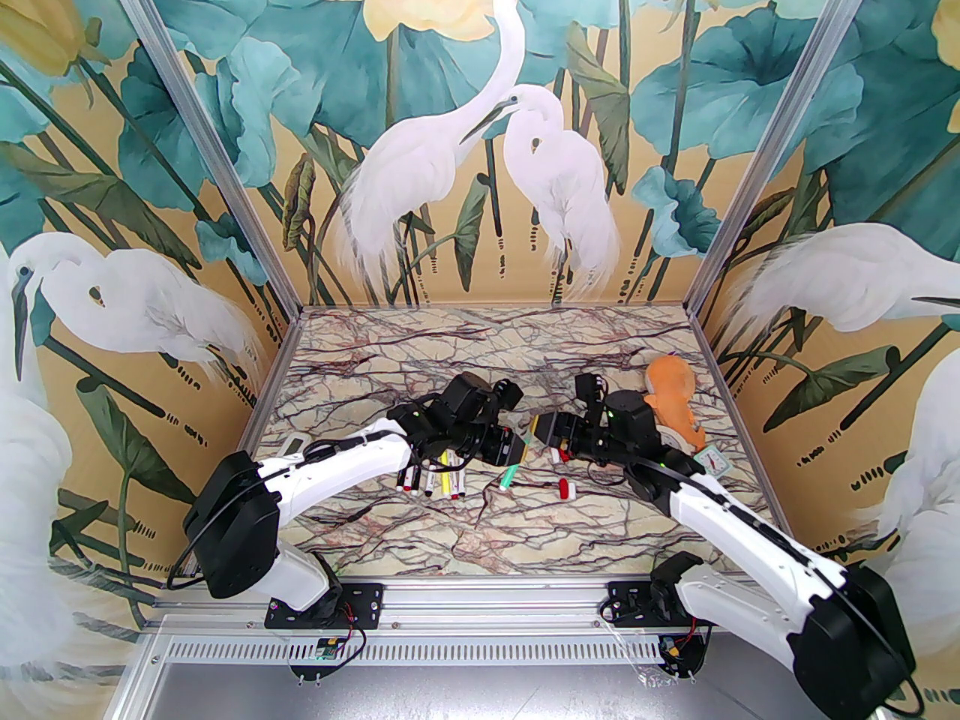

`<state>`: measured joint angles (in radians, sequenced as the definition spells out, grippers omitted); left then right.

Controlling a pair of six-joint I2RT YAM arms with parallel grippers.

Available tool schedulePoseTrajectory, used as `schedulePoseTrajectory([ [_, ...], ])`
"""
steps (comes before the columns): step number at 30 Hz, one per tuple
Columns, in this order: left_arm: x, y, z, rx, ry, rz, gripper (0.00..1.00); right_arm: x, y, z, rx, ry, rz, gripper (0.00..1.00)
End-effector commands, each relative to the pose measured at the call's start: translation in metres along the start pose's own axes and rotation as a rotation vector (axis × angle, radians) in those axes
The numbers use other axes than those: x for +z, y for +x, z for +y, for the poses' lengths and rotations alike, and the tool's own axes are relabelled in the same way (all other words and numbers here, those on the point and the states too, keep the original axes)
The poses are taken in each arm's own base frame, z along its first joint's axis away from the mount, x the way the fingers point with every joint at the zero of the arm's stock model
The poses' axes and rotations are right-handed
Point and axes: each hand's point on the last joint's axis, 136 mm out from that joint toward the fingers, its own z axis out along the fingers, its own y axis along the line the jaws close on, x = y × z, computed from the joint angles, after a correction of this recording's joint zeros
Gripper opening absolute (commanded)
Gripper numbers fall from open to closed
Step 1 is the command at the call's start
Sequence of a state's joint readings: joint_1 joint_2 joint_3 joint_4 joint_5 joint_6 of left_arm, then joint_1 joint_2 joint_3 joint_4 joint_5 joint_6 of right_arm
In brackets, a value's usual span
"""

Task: Open the pen caps

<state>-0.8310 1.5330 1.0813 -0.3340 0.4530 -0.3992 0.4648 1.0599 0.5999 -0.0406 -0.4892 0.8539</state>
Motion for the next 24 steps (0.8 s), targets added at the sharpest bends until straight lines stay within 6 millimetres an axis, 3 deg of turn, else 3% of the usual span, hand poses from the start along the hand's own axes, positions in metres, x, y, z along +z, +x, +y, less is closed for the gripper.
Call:
schedulePoseTrajectory([
  [1, -0.0075, -0.0098, -0.0186, 0.031, 0.093, -0.040, 0.21, 0.0045, -0.0114, 0.0176, -0.010, -0.057, -0.013, 0.58],
  [24, -0.0063, -0.0120, -0.0248, 0.037, 0.151, -0.079, 0.21, 0.0142, -0.0115, 0.0182, 0.019, -0.074, 0.001, 0.32],
])
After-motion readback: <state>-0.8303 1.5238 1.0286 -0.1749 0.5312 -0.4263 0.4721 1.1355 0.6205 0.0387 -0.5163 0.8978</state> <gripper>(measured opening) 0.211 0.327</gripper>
